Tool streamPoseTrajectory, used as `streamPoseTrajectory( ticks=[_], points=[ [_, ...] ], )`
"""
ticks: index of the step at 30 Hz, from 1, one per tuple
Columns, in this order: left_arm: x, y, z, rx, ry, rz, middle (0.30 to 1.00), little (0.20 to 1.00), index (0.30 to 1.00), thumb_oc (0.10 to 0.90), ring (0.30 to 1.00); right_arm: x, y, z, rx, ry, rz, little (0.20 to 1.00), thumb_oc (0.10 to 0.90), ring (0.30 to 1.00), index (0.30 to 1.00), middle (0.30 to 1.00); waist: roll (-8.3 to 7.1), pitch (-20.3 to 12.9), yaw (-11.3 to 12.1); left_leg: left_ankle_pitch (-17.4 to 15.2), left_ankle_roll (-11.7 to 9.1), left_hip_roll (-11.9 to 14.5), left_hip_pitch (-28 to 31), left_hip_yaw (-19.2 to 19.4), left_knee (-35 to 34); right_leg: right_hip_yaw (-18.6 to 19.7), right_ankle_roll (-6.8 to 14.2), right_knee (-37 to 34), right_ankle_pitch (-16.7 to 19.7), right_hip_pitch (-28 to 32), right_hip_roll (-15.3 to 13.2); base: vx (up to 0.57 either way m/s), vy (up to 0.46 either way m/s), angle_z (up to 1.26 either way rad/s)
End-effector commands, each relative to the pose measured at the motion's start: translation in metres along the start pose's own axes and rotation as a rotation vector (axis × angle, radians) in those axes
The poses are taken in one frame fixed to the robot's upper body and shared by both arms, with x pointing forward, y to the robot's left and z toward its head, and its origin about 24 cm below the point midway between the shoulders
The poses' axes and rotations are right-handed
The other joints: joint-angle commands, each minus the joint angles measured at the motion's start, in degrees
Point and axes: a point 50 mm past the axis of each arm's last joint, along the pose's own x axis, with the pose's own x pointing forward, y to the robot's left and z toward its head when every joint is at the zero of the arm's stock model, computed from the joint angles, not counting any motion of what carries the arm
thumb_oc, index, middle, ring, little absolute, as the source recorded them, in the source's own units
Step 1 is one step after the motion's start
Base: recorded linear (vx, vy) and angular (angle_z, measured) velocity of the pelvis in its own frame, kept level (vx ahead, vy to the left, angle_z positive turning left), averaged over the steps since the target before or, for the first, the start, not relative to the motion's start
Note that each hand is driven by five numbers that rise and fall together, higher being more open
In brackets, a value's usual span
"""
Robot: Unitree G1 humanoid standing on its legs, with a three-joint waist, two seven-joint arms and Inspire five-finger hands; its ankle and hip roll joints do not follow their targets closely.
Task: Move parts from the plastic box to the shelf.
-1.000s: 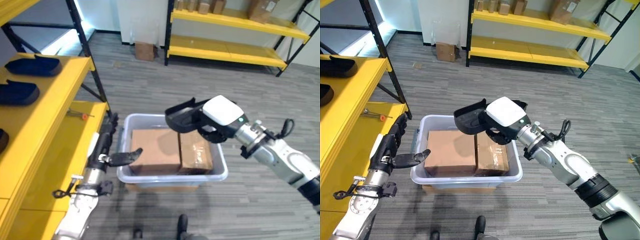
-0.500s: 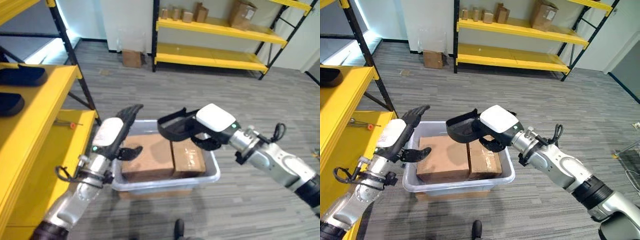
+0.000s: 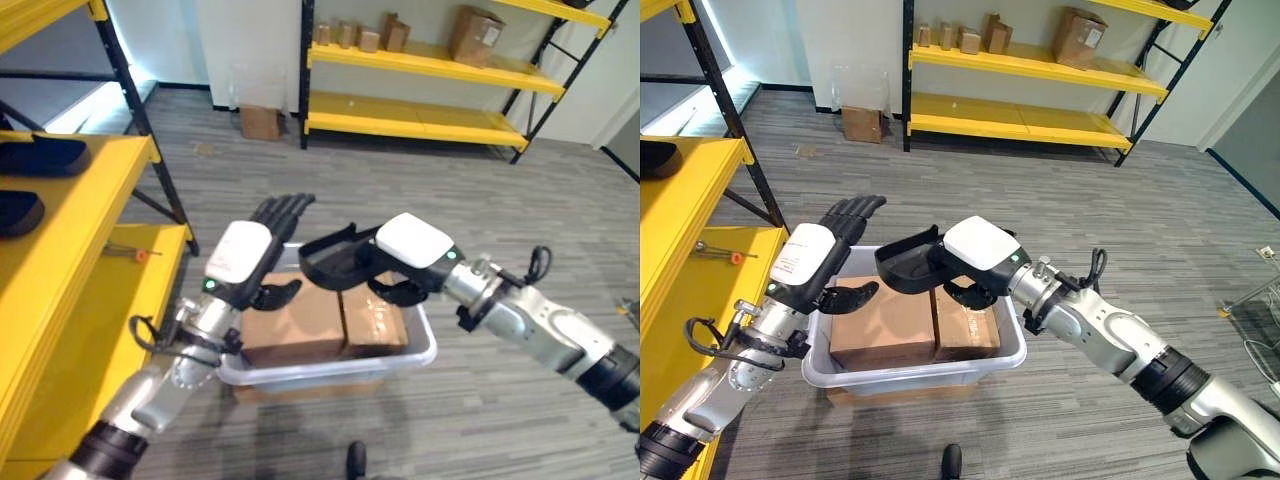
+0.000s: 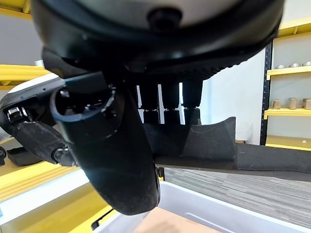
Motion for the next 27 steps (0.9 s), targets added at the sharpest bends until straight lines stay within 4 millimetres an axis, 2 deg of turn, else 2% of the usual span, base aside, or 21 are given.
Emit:
streamPoseTrajectory(
  ticks=[1,10,27],
  points=[
    [0.029,0.015,0.018,-0.012,-0.142,0.14,1.0,1.0,1.0,0.9,1.0,0.026,-0.068,0.016,-0.057,-0.125,-0.254,0.3,0.4,0.3,0.3,0.3,1.8,-5.59,-0.83,-1.87,1.05,2.11,0.25,-3.39,-0.52,-1.24,7.48,0.73,-5.13,3.61,-4.88,0.0,0.0,0.0],
    [0.029,0.005,0.026,-0.073,-0.157,0.111,1.0,1.0,1.0,0.9,1.0,0.031,-0.07,0.021,-0.052,-0.147,-0.264,0.3,0.4,0.3,0.3,0.3,1.43,-5.39,-0.94,-2.03,1.2,2.03,0.38,-3.38,-0.52,-1.18,7.45,0.73,-5.3,3.81,-4.9,0.0,0.0,0.0],
    [0.029,0.009,0.039,-0.115,-0.206,0.134,1.0,1.0,1.0,0.9,1.0,0.032,-0.067,0.023,-0.049,-0.151,-0.269,0.3,0.4,0.3,0.3,0.3,1.41,-5.45,-0.86,-2.28,1.51,1.98,0.7,-3.54,-0.52,-1.18,7.31,0.73,-5.54,4.24,-4.97,0.0,0.0,0.0]
  ],
)
